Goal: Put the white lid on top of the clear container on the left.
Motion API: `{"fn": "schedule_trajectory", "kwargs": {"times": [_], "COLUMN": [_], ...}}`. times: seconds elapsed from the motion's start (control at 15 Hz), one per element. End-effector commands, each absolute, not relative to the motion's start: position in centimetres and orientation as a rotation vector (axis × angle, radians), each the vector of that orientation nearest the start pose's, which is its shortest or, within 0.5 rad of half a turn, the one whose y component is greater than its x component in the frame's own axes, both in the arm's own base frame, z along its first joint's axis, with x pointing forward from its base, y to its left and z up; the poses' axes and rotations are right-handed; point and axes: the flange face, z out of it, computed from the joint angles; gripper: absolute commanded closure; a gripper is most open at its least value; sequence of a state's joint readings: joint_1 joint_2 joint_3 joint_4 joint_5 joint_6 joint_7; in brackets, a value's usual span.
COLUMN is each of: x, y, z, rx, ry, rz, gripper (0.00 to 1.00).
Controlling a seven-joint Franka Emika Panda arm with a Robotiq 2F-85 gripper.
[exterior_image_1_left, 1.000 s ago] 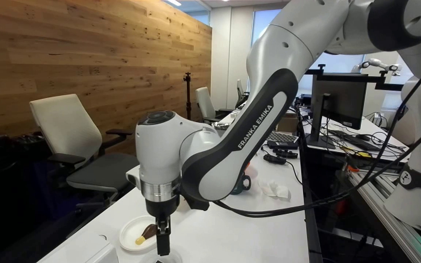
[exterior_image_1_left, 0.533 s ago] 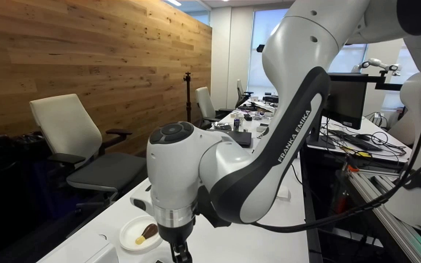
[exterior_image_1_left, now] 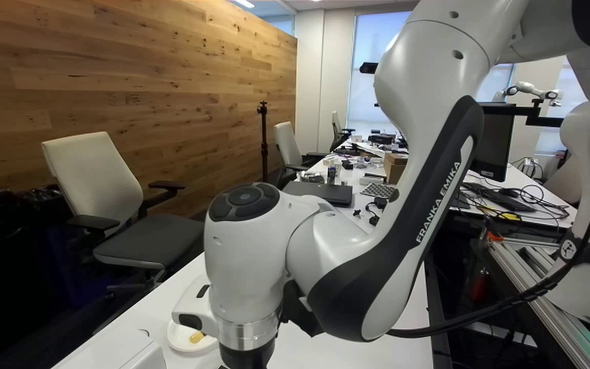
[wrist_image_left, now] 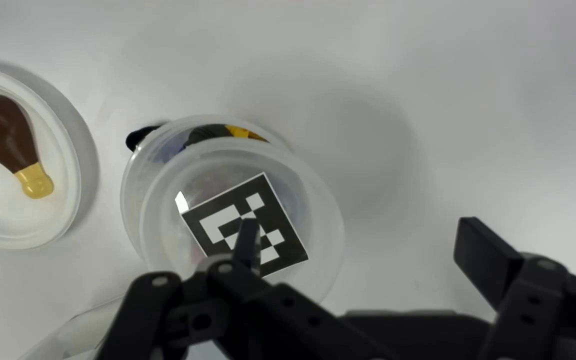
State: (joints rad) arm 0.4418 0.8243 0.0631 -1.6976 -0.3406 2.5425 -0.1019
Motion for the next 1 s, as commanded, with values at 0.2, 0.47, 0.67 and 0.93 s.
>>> {"fn": "schedule_trajectory", "kwargs": {"times": [0.2,0.47,0.67,0.93], "x": [59.8,61.6,62.9,63.9], "y": [33.0,31.6,30.8,30.5], "z": [9.5,7.9,7.7,7.8], "rx": [-2.887,-2.854,-2.863,-2.874], "ry": [-1.52,-1.602,-1.591,-1.572], "rz": [-0.082,-0.089,-0.113,-0.137], "gripper": [0.0,0.0,0.26,0.56]}}
